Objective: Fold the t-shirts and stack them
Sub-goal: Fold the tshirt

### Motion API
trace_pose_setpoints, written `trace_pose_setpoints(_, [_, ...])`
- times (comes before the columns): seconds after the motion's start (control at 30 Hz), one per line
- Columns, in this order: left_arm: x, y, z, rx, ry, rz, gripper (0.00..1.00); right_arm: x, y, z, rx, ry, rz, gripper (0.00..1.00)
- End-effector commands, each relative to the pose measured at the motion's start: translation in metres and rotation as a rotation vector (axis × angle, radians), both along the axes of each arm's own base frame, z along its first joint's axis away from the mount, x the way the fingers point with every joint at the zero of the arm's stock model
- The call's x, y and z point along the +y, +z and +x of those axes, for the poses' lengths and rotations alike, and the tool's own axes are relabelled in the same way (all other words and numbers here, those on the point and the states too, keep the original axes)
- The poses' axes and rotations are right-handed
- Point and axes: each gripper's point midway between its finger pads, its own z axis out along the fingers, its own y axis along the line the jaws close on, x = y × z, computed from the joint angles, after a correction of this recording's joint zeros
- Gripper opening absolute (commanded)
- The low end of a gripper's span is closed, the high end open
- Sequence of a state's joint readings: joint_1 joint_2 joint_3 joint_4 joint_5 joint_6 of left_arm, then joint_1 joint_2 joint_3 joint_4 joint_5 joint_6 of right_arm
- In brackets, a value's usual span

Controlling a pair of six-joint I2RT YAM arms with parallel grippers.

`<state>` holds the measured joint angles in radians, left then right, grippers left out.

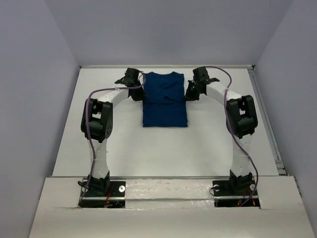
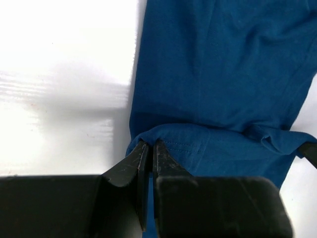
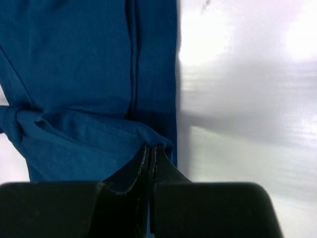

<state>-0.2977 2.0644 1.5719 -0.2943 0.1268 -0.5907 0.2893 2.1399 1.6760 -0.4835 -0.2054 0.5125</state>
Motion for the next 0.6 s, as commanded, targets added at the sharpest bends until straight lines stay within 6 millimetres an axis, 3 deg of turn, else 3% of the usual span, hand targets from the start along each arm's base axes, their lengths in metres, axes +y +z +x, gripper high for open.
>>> trace_pose_setpoints(0.0, [-0.001, 0.03, 0.034, -0.105, 0.015, -0.029, 0.0, -0.003, 0.026, 0.031, -0.083, -0.003, -0.01, 0.0])
trace_pose_setpoints(0.13, [-0.006, 0.03, 0.044, -0.104, 0.011, -0.036, 0.02, -0.003, 0.029, 0.035, -0.089, -0.005, -0.017, 0.08])
trace_pose_setpoints(0.2, [-0.007, 0.031, 0.047, -0.106, 0.003, -0.032, 0.17, -0.003, 0.03, 0.037, -0.089, -0.004, -0.02, 0.28])
trace_pose_setpoints(0.23, [-0.007, 0.034, 0.048, -0.111, 0.002, -0.034, 0.35, -0.003, 0.031, 0.037, -0.092, -0.002, -0.02, 0.39])
trace_pose_setpoints(0.27, [-0.007, 0.037, 0.047, -0.117, 0.003, -0.035, 0.43, -0.003, 0.038, 0.038, -0.107, 0.001, -0.019, 0.47])
trace_pose_setpoints(0.3, [-0.006, 0.051, 0.046, -0.147, 0.004, -0.045, 0.55, -0.003, 0.044, 0.039, -0.122, 0.005, -0.022, 0.63])
trace_pose_setpoints(0.37, [0.0, 0.071, 0.048, -0.199, 0.016, -0.053, 0.62, -0.003, 0.067, 0.04, -0.17, 0.023, -0.018, 0.79])
trace_pose_setpoints(0.4, [0.001, 0.078, 0.045, -0.216, 0.013, -0.053, 0.65, -0.001, 0.079, 0.038, -0.186, 0.036, -0.002, 0.79])
trace_pose_setpoints(0.43, [0.003, 0.1, 0.041, -0.257, 0.015, -0.062, 0.66, 0.001, 0.087, 0.036, -0.199, 0.046, 0.007, 0.79])
trace_pose_setpoints(0.47, [0.004, 0.109, 0.038, -0.275, 0.021, -0.066, 0.66, 0.003, 0.097, 0.033, -0.214, 0.057, 0.029, 0.76])
trace_pose_setpoints(0.5, [0.007, 0.12, 0.027, -0.301, 0.026, -0.08, 0.66, 0.012, 0.108, 0.023, -0.236, 0.085, 0.067, 0.66])
trace_pose_setpoints(0.53, [0.009, 0.121, 0.02, -0.305, 0.035, -0.09, 0.64, 0.018, 0.111, 0.017, -0.244, 0.101, 0.083, 0.44])
trace_pose_setpoints(0.57, [-0.001, 0.128, 0.015, -0.337, 0.018, -0.127, 0.57, 0.031, 0.11, 0.004, -0.24, 0.128, 0.104, 0.05])
